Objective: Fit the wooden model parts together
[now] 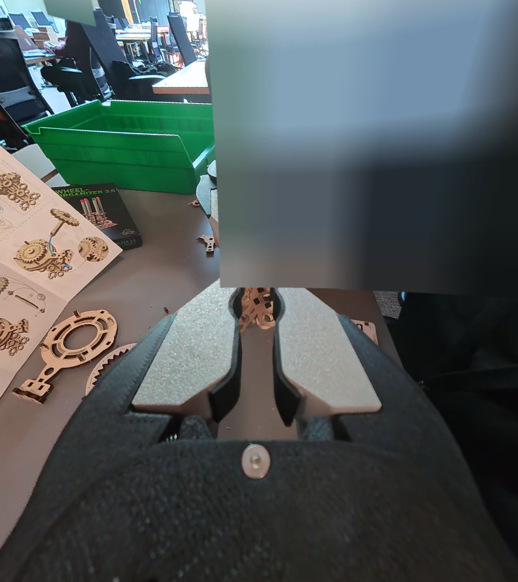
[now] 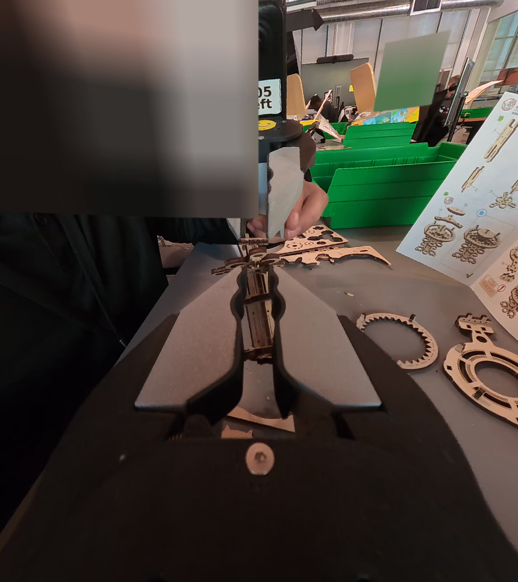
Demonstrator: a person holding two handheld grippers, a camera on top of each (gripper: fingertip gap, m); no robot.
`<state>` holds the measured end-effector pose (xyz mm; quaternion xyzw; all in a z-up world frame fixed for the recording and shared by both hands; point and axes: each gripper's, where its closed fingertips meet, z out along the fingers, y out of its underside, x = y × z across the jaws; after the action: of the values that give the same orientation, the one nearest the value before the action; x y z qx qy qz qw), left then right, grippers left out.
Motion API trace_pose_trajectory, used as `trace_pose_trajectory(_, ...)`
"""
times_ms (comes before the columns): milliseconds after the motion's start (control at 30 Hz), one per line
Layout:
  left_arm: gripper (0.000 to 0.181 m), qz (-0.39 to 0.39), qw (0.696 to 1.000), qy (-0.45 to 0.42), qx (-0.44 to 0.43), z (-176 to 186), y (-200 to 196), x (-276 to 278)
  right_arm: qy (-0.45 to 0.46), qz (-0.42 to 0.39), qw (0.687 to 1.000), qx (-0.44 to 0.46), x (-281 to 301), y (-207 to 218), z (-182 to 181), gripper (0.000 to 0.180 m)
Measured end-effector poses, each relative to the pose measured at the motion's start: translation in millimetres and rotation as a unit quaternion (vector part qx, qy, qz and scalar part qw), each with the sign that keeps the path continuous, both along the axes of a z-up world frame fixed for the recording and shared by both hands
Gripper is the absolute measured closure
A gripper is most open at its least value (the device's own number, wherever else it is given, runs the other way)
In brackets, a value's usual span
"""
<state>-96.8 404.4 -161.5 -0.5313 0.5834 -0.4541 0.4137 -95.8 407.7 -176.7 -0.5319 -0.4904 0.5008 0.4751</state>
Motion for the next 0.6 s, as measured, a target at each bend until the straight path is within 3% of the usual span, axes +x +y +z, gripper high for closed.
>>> trace_pose_trajectory(467, 0.181, -0.001, 0.999, -0.03, -0.025, -3.2, -2.5, -2.8, -0.004, 0.003, 1.0, -0.018, -0.2, 0.9, -1.6, 0.17)
trace_pose_trajectory(600, 0.165, 0.008, 1.0, 0.0, -0.023, -8.1, 3.1, -3.9, -0.006, 0.002, 1.0, -0.016, -0.6, 0.6, -2.0, 0.17)
